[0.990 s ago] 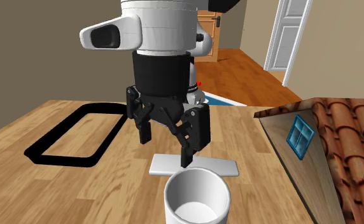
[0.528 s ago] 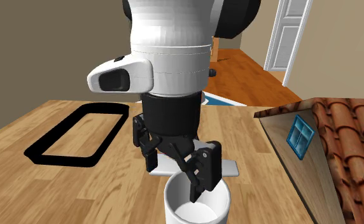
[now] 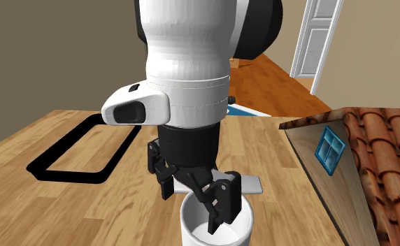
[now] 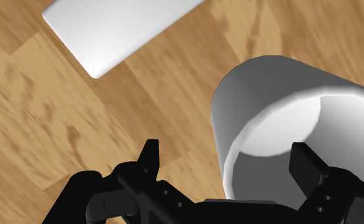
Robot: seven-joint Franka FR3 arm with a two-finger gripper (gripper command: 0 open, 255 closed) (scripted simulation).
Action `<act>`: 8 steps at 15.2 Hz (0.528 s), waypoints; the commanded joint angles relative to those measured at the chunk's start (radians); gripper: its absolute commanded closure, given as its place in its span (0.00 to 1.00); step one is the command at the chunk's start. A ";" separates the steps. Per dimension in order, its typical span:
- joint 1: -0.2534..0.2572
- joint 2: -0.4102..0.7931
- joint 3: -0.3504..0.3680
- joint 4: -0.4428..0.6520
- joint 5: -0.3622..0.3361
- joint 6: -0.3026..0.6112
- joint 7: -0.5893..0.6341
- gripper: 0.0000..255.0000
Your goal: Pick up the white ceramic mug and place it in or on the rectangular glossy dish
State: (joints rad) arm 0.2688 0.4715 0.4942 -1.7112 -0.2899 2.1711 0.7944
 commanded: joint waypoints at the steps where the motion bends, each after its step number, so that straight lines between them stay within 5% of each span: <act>1: 0.000 0.000 0.000 0.000 0.000 0.001 0.000 0.00; 3: 0.000 0.000 0.000 0.000 0.000 0.000 0.000 0.00; 4: 0.000 0.000 0.000 0.000 0.000 0.000 0.000 1.00; 8: 0.000 0.000 0.000 0.000 0.000 0.000 0.000 1.00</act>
State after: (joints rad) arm 0.2690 0.4718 0.4942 -1.7113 -0.2901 2.1715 0.7946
